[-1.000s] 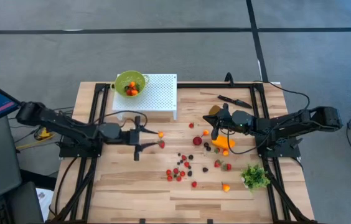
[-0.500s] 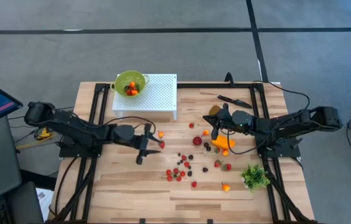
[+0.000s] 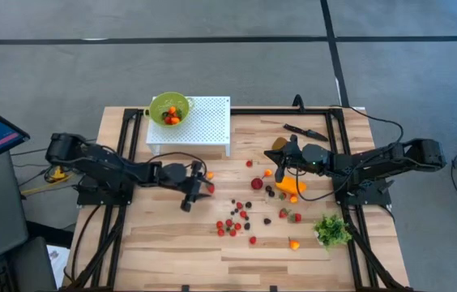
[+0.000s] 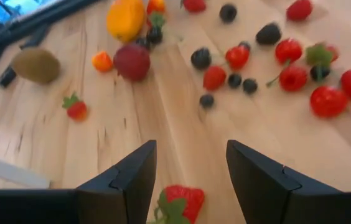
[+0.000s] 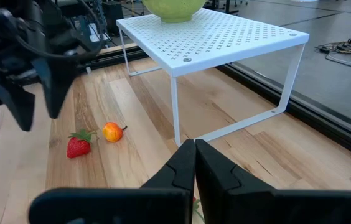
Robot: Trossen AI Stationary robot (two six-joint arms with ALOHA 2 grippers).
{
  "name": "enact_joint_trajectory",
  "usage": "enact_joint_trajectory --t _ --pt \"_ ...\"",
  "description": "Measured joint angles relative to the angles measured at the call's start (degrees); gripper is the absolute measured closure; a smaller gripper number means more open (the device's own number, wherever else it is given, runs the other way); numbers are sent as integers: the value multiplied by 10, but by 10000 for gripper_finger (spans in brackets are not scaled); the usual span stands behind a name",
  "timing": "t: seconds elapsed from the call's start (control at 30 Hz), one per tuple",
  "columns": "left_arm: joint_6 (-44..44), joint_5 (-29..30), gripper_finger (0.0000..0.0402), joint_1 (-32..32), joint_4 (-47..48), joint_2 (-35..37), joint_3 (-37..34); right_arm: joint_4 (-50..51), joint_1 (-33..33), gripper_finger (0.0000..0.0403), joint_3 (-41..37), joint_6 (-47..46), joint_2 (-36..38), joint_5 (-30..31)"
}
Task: Pick & Place Fruit
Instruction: Put the strawberry into the green strainer bowl on the shelf
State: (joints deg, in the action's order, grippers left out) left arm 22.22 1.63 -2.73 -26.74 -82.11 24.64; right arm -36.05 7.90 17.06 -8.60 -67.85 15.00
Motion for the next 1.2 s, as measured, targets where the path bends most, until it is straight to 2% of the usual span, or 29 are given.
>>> enact_joint_trajectory --t 0.5,0.73,1.2 --pt "-2 0 216 40 -8 -54 0 0 0 397 0 0 0 0" --pt "-6 -34 216 41 -9 -82 1 0 0 397 0 0 0 0" --pt "-8 -37 215 41 -53 -141 2 0 0 397 0 0 0 0"
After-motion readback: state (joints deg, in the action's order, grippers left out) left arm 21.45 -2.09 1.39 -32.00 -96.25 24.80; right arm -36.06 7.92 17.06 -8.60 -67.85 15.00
